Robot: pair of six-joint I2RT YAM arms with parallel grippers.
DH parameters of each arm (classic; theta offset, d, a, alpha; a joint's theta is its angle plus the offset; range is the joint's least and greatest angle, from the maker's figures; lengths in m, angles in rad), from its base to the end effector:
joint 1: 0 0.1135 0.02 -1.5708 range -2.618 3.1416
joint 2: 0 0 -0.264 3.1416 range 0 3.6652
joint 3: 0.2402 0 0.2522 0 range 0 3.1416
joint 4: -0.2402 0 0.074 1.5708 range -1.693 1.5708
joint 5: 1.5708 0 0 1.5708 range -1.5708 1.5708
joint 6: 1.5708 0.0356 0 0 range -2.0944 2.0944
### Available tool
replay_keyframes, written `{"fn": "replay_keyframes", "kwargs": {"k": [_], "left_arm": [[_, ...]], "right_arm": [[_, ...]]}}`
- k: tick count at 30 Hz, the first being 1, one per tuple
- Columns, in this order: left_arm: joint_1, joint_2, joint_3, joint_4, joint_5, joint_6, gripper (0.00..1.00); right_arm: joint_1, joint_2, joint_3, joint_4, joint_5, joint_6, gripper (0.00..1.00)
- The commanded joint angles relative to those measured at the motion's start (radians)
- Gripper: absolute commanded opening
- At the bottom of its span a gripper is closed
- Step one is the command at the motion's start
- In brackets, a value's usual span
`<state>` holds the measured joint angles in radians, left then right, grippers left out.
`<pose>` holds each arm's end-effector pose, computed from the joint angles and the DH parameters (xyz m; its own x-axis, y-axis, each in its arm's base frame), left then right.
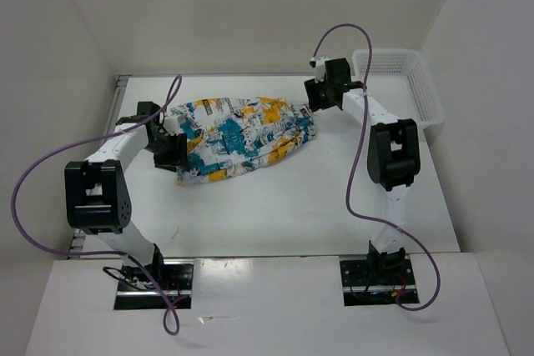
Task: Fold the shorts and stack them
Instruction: Fold the shorts
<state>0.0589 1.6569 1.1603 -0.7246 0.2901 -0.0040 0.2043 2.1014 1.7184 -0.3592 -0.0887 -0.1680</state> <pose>0.3237 0.0089 0.2110 -0.9380 -0.0591 -0.3414 0.0377 0.9621 -0.2701 0.4732 0.1013 0.2313 -0.6081 -0.2961 -0.7366 -0.3729 0.9256 -0.0642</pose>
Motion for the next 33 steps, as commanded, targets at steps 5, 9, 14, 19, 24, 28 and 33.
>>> {"fn": "replay_keyframes", "kwargs": {"k": [5,9,14,19,24,28,33], "left_arm": [[0.027,0.017,-0.014,0.037,0.113,0.004,0.58],[0.027,0.038,-0.014,0.047,0.121,0.004,0.56],[0.027,0.110,0.004,0.027,0.090,0.004,0.51],[0.027,0.130,0.004,0.005,0.113,0.004,0.39],[0.018,0.149,0.016,0.005,0.116,0.004,0.14],[0.018,0.149,0.027,-0.005,0.116,0.004,0.05],[0.018,0.130,0.049,-0.015,0.116,0.004,0.00]], "right_arm": [[0.021,0.019,-0.005,-0.058,-0.227,-0.005,0.62],[0.021,0.019,-0.040,-0.067,-0.238,-0.025,0.59],[0.021,0.019,-0.051,-0.067,-0.238,-0.025,0.59],[0.021,0.028,-0.060,-0.067,-0.238,-0.025,0.57],[0.021,0.016,-0.081,-0.076,-0.217,-0.036,0.59],[0.021,-0.003,-0.100,-0.095,-0.216,-0.065,0.60],[0.021,-0.003,-0.111,-0.095,-0.227,-0.065,0.48]]}}
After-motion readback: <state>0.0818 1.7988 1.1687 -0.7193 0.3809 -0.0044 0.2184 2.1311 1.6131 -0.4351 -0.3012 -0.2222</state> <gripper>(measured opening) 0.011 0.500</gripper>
